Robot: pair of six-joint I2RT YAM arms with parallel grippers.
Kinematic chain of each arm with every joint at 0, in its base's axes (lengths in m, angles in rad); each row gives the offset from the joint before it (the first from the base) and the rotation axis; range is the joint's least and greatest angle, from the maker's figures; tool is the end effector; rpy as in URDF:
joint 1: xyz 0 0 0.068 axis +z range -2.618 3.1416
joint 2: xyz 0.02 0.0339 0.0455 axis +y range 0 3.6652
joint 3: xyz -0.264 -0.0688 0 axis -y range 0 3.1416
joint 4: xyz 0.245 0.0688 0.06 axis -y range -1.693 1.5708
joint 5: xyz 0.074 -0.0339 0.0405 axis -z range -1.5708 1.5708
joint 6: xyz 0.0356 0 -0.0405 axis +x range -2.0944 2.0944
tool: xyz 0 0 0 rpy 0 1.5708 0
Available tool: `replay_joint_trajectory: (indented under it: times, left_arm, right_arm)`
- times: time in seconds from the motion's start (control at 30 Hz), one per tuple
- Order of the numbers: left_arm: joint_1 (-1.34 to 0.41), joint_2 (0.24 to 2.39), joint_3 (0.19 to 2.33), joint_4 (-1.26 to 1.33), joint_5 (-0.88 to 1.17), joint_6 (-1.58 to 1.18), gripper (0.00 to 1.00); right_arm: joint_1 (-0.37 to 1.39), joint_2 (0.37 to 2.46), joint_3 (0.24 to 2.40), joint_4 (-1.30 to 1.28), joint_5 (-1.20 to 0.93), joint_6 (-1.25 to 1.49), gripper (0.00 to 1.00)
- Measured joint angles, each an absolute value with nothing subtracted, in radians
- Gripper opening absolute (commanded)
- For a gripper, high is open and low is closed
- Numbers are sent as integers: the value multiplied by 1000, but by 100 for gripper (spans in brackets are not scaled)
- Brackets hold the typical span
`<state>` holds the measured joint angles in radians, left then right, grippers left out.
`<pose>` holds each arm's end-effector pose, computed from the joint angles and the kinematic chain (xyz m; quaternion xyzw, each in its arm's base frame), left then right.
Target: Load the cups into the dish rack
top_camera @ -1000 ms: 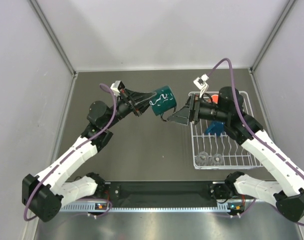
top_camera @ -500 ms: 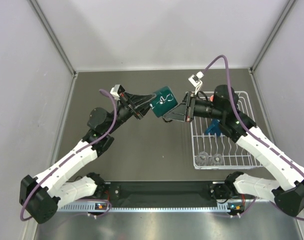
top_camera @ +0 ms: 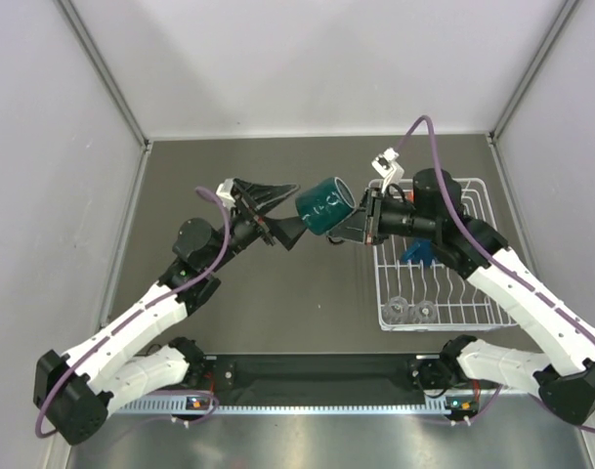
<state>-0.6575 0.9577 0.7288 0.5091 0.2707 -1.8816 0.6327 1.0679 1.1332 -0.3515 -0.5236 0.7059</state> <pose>0.1718 -0.1447 0.3622 -0.2542 0.5497 -0.7800 0.1574 0.1781 0.1527 0.3911 -0.1266 0.7786 0.5215 0.3252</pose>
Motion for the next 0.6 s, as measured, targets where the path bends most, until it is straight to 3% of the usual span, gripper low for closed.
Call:
replay_joint_trajectory:
  times: [0.13, 0.3, 0.6]
  left_arm:
    - [-657, 878, 678, 364, 248, -1884, 99]
    - [-659, 759, 639, 199, 249, -1908, 99]
    - [-655, 752, 649, -4, 273, -1880, 99]
  right_arm:
    - [607, 1078, 1187, -513, -406, 644, 0]
    - [530, 1143, 1280, -675, -104, 556, 0]
    - [455, 1289, 1282, -795, 245, 441, 0]
